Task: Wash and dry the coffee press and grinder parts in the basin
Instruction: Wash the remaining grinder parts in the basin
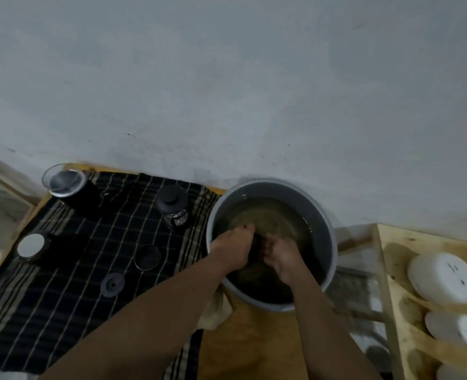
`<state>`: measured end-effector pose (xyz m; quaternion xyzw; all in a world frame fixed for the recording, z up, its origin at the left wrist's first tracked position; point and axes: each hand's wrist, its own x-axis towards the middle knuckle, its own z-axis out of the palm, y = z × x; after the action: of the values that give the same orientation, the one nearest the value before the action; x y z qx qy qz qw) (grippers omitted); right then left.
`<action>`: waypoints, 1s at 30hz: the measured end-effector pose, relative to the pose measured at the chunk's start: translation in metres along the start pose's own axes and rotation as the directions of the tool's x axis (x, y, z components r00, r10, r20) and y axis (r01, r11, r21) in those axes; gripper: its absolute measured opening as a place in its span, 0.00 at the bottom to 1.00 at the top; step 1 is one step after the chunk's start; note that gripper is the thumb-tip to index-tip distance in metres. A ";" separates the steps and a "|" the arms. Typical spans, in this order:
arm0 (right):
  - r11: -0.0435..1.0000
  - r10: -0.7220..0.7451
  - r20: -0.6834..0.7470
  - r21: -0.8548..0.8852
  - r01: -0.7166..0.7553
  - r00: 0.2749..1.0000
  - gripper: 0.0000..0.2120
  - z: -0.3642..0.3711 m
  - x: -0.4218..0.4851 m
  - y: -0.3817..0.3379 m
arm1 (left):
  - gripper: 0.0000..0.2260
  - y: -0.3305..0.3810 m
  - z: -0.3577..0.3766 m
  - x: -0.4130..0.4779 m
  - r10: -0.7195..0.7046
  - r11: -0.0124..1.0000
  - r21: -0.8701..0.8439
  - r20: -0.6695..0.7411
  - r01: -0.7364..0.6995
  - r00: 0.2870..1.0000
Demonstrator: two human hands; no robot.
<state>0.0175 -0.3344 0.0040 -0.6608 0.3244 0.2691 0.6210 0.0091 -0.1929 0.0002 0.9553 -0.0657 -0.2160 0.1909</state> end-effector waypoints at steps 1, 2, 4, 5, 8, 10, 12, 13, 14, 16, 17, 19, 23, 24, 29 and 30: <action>0.999 -0.017 0.028 -0.048 0.018 0.999 0.12 0.003 0.000 -0.002 | 0.24 0.000 0.000 0.001 0.000 1.000 -0.009 0.001 0.000 1.000; 0.994 -0.032 0.060 -0.099 0.038 0.998 0.13 0.006 0.001 -0.002 | 0.26 0.000 0.000 0.001 0.000 1.000 -0.021 0.003 0.000 1.000; 0.991 -0.029 0.107 -0.128 0.043 0.994 0.20 0.008 0.002 0.000 | 0.26 0.000 -0.001 0.000 0.016 0.998 -0.057 0.017 -0.015 1.000; 0.996 -0.020 0.133 -0.084 0.031 0.991 0.23 0.010 0.004 0.001 | 0.24 0.000 -0.002 0.000 0.020 0.997 -0.071 0.021 -0.019 1.000; 0.998 -0.040 0.191 -0.042 0.049 0.981 0.24 0.009 0.010 0.000 | 0.23 -0.001 -0.003 0.000 -0.002 0.996 -0.092 0.007 0.003 1.000; 0.997 -0.051 0.200 -0.051 0.063 0.979 0.22 0.003 0.008 -0.003 | 0.23 -0.001 -0.003 0.001 -0.010 0.993 -0.122 -0.011 0.009 1.000; 1.000 -0.001 0.205 -0.025 0.006 0.979 0.20 -0.002 0.009 -0.003 | 0.24 -0.002 -0.003 0.001 0.002 0.990 -0.144 -0.014 -0.004 1.000; 0.999 0.030 0.221 -0.032 -0.024 0.975 0.20 -0.004 0.009 -0.003 | 0.24 -0.002 -0.002 0.000 0.005 0.990 -0.141 -0.013 -0.007 1.000; 0.997 0.046 0.241 -0.068 -0.030 0.969 0.20 -0.005 0.010 -0.004 | 0.25 -0.003 -0.001 0.000 -0.002 0.991 -0.132 -0.016 0.000 1.000; 0.985 0.047 0.244 -0.175 -0.004 0.969 0.21 -0.005 0.012 -0.011 | 0.26 -0.002 0.003 -0.001 -0.033 0.991 -0.127 -0.043 0.027 0.999; 0.977 0.037 0.231 -0.215 0.014 0.972 0.21 -0.005 0.012 -0.016 | 0.26 -0.001 0.003 -0.002 -0.045 0.990 -0.134 -0.061 0.036 0.997; 0.972 0.011 0.195 -0.234 0.035 0.981 0.21 -0.004 0.012 -0.024 | 0.24 0.001 0.005 -0.001 -0.060 0.987 -0.152 -0.070 0.049 0.996; 0.996 -0.002 0.073 -0.084 0.008 0.997 0.20 -0.001 0.012 -0.016 | 0.25 0.000 0.005 0.000 -0.050 0.987 -0.155 -0.045 0.043 0.998; 0.999 0.002 0.024 -0.048 0.000 1.000 0.20 -0.004 0.012 -0.011 | 0.26 0.000 0.004 0.000 -0.044 0.989 -0.141 -0.037 0.038 0.998; 0.984 0.108 -0.223 0.166 -0.071 0.969 0.10 -0.041 0.023 0.008 | 0.28 -0.003 0.004 0.001 -0.064 0.996 -0.069 -0.002 0.063 0.998; 0.986 0.106 -0.246 0.152 -0.070 0.963 0.08 -0.044 0.024 0.009 | 0.28 -0.003 0.004 0.000 -0.070 0.996 -0.059 0.003 0.070 0.998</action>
<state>0.0240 -0.3804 -0.0165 -0.6288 0.4487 0.1860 0.6072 0.0078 -0.1916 -0.0047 0.9509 -0.0257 -0.2247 0.2113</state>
